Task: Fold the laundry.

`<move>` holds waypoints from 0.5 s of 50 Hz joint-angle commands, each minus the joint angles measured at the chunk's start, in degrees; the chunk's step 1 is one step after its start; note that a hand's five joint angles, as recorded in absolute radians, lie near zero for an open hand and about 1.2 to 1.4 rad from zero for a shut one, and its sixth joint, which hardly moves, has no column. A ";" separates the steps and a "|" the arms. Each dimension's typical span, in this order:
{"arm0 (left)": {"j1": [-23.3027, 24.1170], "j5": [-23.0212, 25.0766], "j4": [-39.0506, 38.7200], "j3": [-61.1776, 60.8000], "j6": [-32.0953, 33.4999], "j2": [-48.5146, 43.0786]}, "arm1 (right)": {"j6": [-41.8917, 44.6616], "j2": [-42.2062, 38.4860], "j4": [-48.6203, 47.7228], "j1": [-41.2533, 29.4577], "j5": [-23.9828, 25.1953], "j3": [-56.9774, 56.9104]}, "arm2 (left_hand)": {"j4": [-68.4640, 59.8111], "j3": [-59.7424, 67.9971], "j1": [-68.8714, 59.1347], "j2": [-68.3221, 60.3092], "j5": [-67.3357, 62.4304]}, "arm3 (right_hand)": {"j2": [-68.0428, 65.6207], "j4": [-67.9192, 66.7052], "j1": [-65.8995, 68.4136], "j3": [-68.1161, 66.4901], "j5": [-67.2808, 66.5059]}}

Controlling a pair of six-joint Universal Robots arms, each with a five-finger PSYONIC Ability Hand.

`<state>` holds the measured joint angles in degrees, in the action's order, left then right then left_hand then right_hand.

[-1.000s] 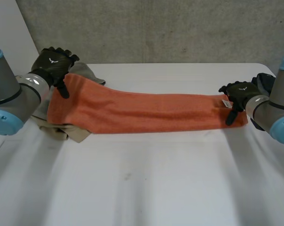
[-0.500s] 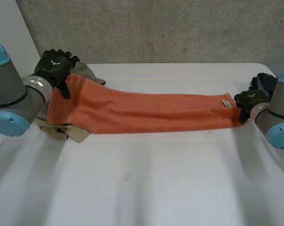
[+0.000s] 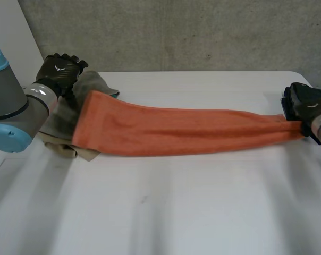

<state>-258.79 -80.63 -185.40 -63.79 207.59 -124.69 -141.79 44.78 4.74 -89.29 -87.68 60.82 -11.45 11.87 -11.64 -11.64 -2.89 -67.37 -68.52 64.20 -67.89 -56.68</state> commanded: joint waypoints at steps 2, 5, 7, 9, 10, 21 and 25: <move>0.39 -0.14 0.83 0.33 -0.17 0.15 | 3.27 -1.89 -4.38 6.23 0.14 -1.31 | 1.45 -1.87 1.64 1.64 2.89 | -12.63 -11.48 15.80 -12.11 -13.32; 0.39 -0.14 1.09 0.51 -0.17 0.06 | 3.01 -1.71 -4.48 6.76 0.40 -1.05 | 1.45 -1.87 1.64 1.64 2.89 | -12.63 -11.48 15.80 -12.11 -13.32; 0.30 -0.14 1.18 1.03 -0.08 -0.20 | 2.31 -1.45 -4.48 6.59 1.11 -0.61 | 1.45 -1.87 1.64 1.64 2.89 | -12.63 -11.48 15.80 -12.11 -13.32; 0.30 -0.14 1.27 1.47 -0.08 -0.56 | 1.87 -1.10 -4.91 6.41 1.28 -0.26 | 1.45 -1.87 1.64 1.64 2.89 | -12.63 -11.48 15.80 -12.11 -13.32; 0.21 -0.14 1.44 1.91 -0.08 -0.99 | 1.26 -0.84 -5.18 6.32 1.46 0.00 | 1.45 -1.87 1.64 1.64 2.89 | -12.63 -11.48 15.80 -12.11 -13.32; 0.13 -0.58 3.37 9.55 1.23 -9.86 | 0.02 -0.39 -6.59 5.97 1.55 1.15 | 1.45 -1.87 1.64 1.64 2.89 | -12.63 -11.48 15.80 -12.11 -13.32; 0.21 -0.66 6.27 14.12 3.25 -14.52 | 0.20 -0.66 -7.20 5.62 1.55 2.20 | 1.45 -1.87 1.64 1.64 2.89 | -12.63 -11.48 15.80 -12.11 -13.32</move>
<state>-258.66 -81.16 -182.05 -55.08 208.77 -133.44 -141.86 44.47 -1.84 -83.32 -86.10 61.93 -11.45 11.87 -11.64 -11.64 -2.89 -67.37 -68.67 64.20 -67.90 -57.41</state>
